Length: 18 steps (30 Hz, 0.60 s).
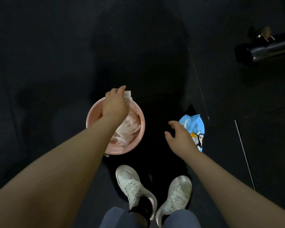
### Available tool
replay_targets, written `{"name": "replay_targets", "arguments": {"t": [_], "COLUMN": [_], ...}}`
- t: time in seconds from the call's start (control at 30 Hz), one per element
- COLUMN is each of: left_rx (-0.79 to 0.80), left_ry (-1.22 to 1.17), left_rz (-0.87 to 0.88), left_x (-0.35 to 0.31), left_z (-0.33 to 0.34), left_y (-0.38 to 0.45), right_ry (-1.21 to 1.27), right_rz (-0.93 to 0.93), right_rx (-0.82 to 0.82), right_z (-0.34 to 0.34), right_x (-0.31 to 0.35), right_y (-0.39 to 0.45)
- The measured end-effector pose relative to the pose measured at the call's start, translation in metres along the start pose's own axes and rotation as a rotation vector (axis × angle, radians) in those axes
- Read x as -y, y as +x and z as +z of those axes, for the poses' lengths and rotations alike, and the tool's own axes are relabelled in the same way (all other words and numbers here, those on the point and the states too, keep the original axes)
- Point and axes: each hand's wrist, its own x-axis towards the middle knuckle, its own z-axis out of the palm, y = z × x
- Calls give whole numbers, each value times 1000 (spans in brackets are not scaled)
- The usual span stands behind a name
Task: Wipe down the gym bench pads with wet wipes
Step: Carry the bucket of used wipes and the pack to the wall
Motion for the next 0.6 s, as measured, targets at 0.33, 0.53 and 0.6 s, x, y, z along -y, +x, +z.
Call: {"name": "replay_targets", "arguments": {"t": [0.33, 0.53, 0.6], "left_rx": [-108, 388, 332], "left_ry": [114, 51, -108], "left_rz": [280, 61, -11], "left_x": [30, 36, 33], "left_z": [15, 59, 69], "left_y": [-36, -73, -80], "right_ry": [-56, -124, -160], "right_rz": [60, 103, 140], "right_rx": [75, 88, 90], "right_z": [9, 4, 1], "right_x": [-16, -34, -44], "right_y": [-5, -3, 0]}}
